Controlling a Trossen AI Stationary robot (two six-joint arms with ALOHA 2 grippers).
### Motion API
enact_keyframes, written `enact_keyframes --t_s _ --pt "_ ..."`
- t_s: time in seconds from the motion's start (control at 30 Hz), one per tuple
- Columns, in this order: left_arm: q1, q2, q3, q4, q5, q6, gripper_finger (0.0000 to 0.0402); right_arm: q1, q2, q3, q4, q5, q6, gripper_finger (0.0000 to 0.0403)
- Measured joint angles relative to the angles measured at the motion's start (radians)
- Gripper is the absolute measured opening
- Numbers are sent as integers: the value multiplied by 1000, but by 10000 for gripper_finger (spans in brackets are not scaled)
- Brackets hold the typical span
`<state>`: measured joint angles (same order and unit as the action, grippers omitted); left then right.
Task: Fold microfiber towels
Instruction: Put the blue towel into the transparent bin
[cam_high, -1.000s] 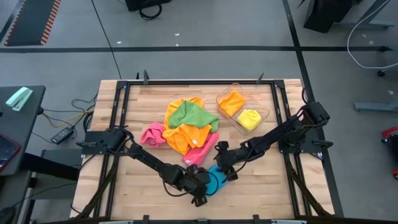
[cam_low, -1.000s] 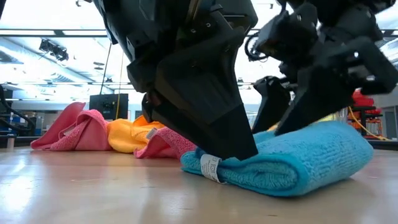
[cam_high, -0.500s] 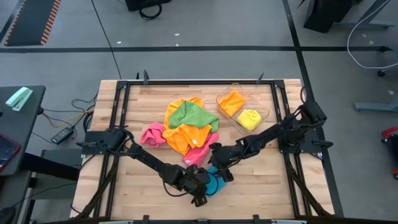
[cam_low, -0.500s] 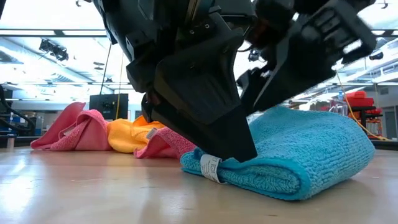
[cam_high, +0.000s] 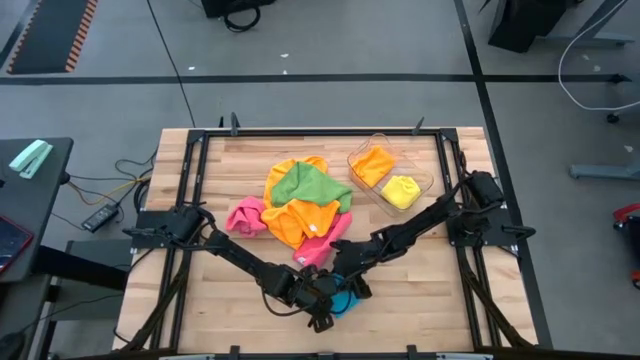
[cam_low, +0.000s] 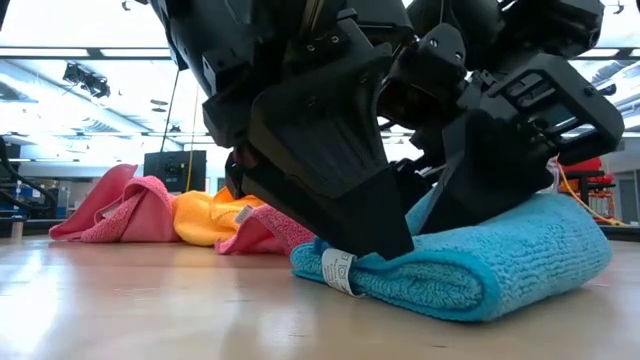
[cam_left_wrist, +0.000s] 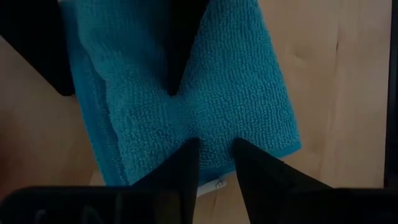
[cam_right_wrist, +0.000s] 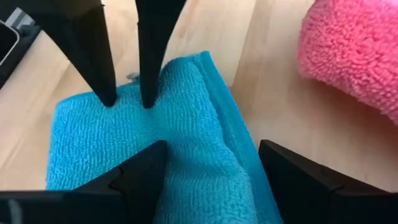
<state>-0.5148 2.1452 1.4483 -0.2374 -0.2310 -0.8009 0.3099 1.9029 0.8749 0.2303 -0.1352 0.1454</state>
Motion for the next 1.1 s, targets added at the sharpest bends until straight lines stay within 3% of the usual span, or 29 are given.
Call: enact_keyframes --t_s 0.17,0.47,0.57,1.1 --pt "0 0 0 0 -1 1 108 0 0 0 -11 -13 -18 231" --pt "0 -10 0 -4 10 0 107 13 -1 0 -41 -69 -51 64" --pt "0 -38 0 -13 31 5 107 13 -7 -1 -50 -81 -38 25" --pt "-23 -129 1 -105 73 38 78 -12 -260 -3 -317 0 -36 17"
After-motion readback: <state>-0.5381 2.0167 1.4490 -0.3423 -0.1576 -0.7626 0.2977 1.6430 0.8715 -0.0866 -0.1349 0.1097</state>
